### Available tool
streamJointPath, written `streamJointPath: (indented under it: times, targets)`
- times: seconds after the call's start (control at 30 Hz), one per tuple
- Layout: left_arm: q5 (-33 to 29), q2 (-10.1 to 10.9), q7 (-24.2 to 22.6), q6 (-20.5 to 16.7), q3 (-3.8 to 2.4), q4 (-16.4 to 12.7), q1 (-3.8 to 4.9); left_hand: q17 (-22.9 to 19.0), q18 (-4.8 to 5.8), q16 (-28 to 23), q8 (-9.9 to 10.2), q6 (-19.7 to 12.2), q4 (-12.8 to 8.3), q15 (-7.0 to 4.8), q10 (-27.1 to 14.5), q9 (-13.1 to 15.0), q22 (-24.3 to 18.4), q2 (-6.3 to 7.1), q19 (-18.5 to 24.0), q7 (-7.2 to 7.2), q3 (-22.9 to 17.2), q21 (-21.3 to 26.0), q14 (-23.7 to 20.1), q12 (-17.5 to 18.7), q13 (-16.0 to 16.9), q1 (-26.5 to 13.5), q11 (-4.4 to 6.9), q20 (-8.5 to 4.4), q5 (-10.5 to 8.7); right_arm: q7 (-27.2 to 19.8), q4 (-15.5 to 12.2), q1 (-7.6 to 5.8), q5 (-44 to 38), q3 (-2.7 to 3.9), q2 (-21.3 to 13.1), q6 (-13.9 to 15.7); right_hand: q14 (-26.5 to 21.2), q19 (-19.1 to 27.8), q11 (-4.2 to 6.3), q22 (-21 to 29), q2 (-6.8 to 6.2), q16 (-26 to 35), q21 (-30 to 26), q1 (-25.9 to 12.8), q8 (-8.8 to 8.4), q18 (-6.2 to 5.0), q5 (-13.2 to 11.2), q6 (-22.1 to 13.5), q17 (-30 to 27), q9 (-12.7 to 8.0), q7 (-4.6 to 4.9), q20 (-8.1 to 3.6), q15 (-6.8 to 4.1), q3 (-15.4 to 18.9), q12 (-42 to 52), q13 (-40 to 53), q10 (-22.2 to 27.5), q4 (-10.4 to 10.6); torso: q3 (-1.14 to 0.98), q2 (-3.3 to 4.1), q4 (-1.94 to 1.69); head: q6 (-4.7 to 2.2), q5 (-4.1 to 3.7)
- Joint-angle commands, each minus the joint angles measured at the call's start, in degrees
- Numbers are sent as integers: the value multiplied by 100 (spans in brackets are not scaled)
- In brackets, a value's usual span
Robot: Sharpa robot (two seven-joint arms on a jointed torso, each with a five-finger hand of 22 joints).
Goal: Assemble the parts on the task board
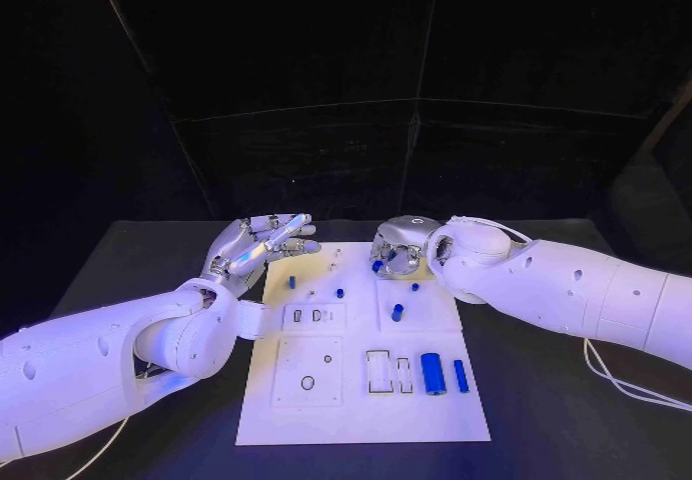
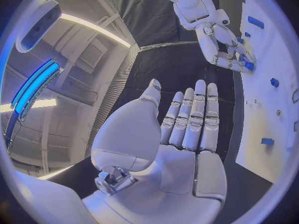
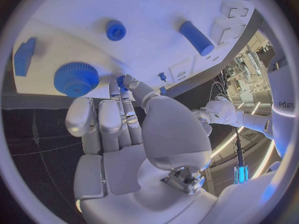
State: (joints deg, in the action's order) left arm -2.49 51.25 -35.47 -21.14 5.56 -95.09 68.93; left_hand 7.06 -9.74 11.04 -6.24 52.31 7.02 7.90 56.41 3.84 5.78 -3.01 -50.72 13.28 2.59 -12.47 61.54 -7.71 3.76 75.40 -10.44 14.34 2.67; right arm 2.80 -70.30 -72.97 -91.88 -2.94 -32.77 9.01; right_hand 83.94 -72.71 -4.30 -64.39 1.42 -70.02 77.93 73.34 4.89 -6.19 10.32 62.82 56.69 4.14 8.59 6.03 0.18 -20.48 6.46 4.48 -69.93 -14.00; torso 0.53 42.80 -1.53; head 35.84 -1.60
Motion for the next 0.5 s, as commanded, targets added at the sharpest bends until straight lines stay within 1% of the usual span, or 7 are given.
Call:
streamJointPath:
  times: [0.03,0.2,0.27,0.3,0.4,0.43,0.5]
  targets:
    - [39,16,-31,76,-6,0,13,2,-77,-20,29,31,-38,-2,45,-8,-5,-2,-24,18,3,13,-25,37,-9,56,-4,3,19,-156,-86,-15,109,7,-31,808,137,-57,-1,-35,48,-27,43,17,19,86,-18,38,19,17,1,5,-50,-33,28,5,-35,2,8,-9,9,-20,9]
    - [39,25,-39,82,-6,29,21,2,-77,-20,29,31,-38,-2,45,-8,-5,-2,-24,18,3,13,-25,37,-9,56,-4,3,19,-115,-75,-16,158,12,5,1041,140,-74,-4,-66,31,-41,62,11,13,92,-28,38,30,14,4,1,-50,-44,20,4,-32,5,8,3,-17,-69,6]
    - [39,25,-40,83,-6,45,23,2,-77,-20,29,31,-38,-2,45,-8,-5,-2,-24,18,3,13,-25,37,-9,56,-4,3,19,-103,-16,-17,166,13,60,1078,140,-75,-4,-67,30,-42,62,11,12,92,-29,38,30,14,4,1,-50,-45,19,4,-32,5,1,7,-16,-76,13]
    - [39,25,-40,84,-6,57,24,2,-77,-22,31,31,-42,-2,44,-8,-6,-3,-25,19,2,14,-26,40,-9,58,-5,3,19,-99,52,-17,173,14,118,1097,141,-80,-7,-78,22,-47,71,5,6,94,-33,36,29,11,6,0,-49,-55,11,3,-26,11,-2,9,-20,-85,23]
    - [39,24,-40,88,-6,74,26,2,-77,-24,33,31,-45,-1,43,-8,-7,-4,-25,20,2,15,-27,42,-9,59,-6,4,19,-110,218,-18,193,15,260,1103,140,-82,-9,-83,15,-49,75,0,1,95,-36,33,26,10,8,-1,-48,-61,5,1,-22,14,4,9,-30,-94,25]
    - [39,23,-40,89,-6,79,26,2,-77,-24,33,31,-45,-1,43,-8,-7,-4,-25,20,2,15,-27,42,-9,59,-6,4,19,-118,285,-18,202,16,317,1096,140,-83,-10,-85,13,-50,77,-2,-1,96,-37,32,25,9,9,-1,-48,-64,3,1,-20,16,8,6,-18,-92,32]
    - [39,20,-41,91,-6,87,27,2,-77,-24,33,31,-45,-1,43,-8,-7,-4,-25,20,2,15,-27,42,-9,59,-6,4,19,-135,427,-18,220,16,441,1068,140,-83,-10,-85,12,-50,77,-2,-1,96,-37,32,25,9,9,-1,-48,-64,3,1,-20,16,8,8,-18,-89,31]
